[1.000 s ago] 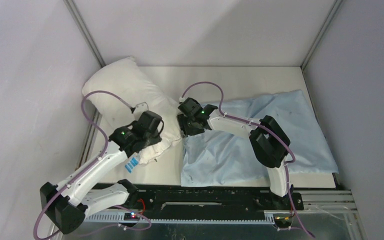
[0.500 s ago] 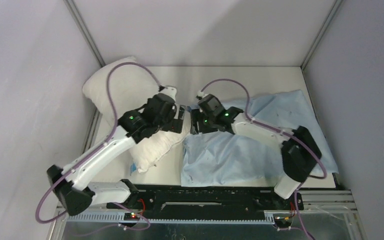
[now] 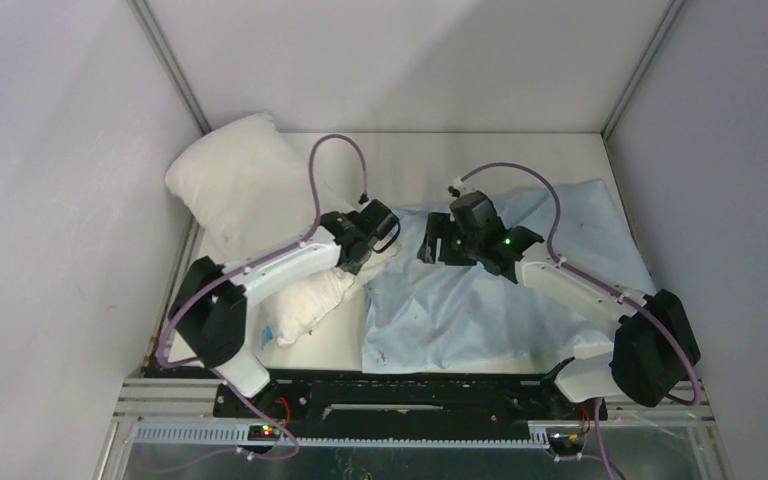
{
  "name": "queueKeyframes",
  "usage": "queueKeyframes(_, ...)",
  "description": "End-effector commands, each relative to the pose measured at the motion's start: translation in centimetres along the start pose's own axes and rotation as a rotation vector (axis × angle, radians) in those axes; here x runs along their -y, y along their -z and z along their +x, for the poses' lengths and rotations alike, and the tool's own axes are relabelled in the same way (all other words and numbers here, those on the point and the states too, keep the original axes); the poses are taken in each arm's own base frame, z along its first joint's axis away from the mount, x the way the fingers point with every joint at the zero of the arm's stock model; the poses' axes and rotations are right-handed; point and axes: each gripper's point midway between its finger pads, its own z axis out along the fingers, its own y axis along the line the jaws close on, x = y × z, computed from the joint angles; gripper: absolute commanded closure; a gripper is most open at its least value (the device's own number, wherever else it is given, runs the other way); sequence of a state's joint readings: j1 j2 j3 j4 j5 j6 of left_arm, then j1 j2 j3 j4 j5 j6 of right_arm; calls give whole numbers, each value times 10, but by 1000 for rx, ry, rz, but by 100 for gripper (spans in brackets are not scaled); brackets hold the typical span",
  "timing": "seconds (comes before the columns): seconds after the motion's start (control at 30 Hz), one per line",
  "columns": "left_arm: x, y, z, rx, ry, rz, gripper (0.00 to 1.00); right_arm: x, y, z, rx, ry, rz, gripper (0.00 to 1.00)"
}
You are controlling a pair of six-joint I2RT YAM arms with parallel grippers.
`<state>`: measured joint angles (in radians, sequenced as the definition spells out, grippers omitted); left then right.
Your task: Put the pillow into the pillowcase
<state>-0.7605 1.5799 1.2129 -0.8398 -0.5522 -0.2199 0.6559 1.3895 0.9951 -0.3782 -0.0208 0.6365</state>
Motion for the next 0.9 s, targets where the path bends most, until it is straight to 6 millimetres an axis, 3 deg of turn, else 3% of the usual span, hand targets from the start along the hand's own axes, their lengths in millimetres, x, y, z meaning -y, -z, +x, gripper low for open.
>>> queueKeyframes(0.0, -40, -13, 1, -16, 94, -189, 74, -31, -4, -6, 46, 42, -92, 30)
queueKeyframes(0.03, -47, -8, -2, -1, 136, -188, 95, -36, -6, -3, 40, 52, -100, 30)
queueKeyframes(0.07, -57, -1, -7, 24, 186, -187, 99, -41, -9, 0, 34, 66, -104, 31)
queueKeyframes(0.27, -94, 44, -30, 184, 534, 35, 100, -79, -31, 14, -7, 130, -155, 31)
queueKeyframes(0.43, -105, 62, -33, 236, 642, 143, 100, -117, -54, 35, -60, 193, -169, 31)
queueKeyframes(0.5, -110, 67, -32, 246, 683, 160, 100, -122, -68, 45, -78, 211, -126, 31)
queueKeyframes(0.7, -128, 77, -31, 297, 791, 164, 100, -112, -97, 80, -134, 249, -3, 32)
queueKeyframes(0.87, -129, 79, -31, 303, 800, 183, 100, -99, -110, 99, -169, 268, 52, 40)
